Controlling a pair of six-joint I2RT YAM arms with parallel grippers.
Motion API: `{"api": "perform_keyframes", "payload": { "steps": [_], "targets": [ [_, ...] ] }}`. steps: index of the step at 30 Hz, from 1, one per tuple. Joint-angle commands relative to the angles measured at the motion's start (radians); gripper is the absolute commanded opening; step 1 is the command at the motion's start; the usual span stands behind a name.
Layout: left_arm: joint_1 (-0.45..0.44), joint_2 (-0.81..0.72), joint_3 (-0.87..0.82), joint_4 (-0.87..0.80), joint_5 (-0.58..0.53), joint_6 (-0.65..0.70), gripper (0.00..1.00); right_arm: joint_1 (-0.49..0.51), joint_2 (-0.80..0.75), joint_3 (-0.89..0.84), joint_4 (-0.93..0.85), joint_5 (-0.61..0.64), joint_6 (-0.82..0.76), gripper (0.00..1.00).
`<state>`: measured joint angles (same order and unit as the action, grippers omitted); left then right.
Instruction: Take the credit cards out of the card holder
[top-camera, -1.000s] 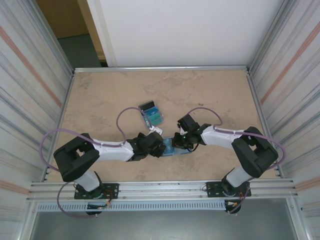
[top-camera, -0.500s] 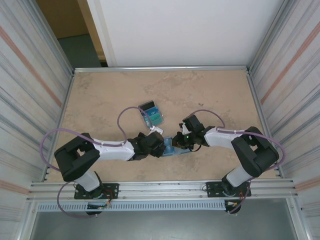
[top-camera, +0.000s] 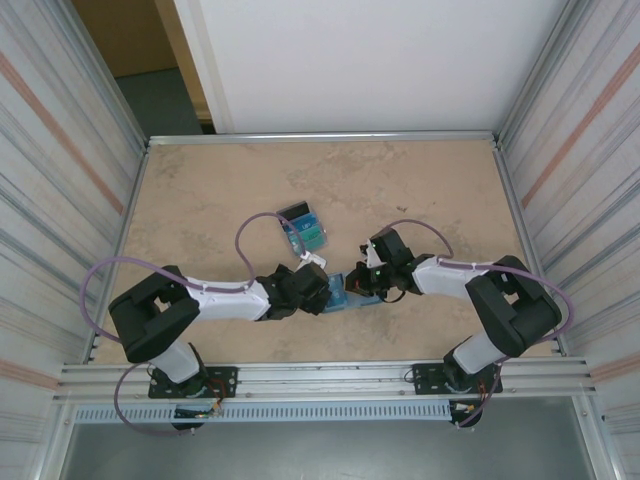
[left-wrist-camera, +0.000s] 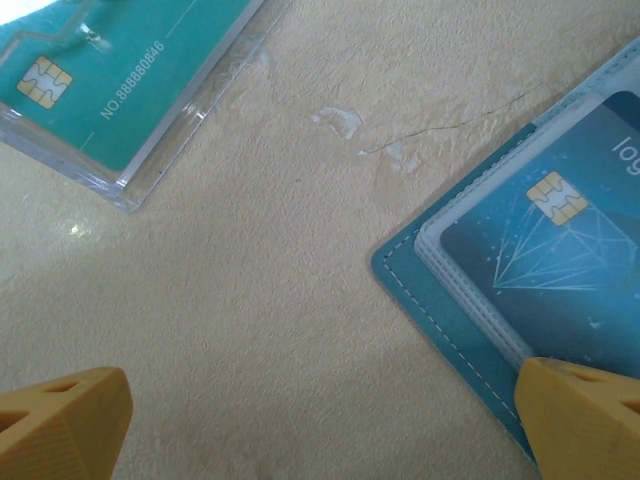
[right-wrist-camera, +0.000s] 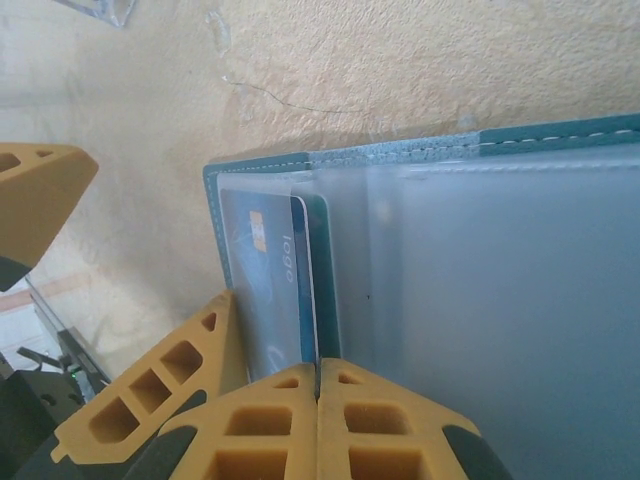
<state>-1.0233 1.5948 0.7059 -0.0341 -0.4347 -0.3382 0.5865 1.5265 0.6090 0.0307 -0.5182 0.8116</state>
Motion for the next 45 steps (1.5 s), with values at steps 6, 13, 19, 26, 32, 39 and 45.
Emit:
{"api": "perform_keyframes", "payload": {
  "steps": [6,13,19,26,32,39,45],
  "targets": [
    [-0.010,0.020,0.025,-0.060,-0.035,0.006,0.99,-0.030,-0.011,-0.008,-0.018,-0.006,-0.027,0.00],
    [-0.009,0.022,0.031,-0.064,-0.045,0.014,0.99,-0.039,0.018,0.013,-0.047,-0.007,-0.059,0.00],
    [-0.003,0.024,0.032,-0.062,-0.045,0.020,0.99,-0.040,0.029,0.037,-0.101,0.002,-0.101,0.00],
    [0.008,0.001,0.040,-0.038,-0.039,0.036,0.99,-0.041,0.049,0.046,-0.111,-0.013,-0.113,0.00],
    [0.008,-0.015,0.082,-0.019,-0.042,0.060,0.99,-0.040,0.059,0.044,-0.100,-0.018,-0.108,0.00],
    [0.013,0.034,0.126,0.010,-0.033,0.071,0.99,-0.039,0.055,0.038,-0.098,-0.015,-0.104,0.00],
    [0.018,0.068,0.133,-0.009,-0.033,0.071,0.99,-0.039,0.050,0.038,-0.098,-0.014,-0.100,0.00]
  ]
}}
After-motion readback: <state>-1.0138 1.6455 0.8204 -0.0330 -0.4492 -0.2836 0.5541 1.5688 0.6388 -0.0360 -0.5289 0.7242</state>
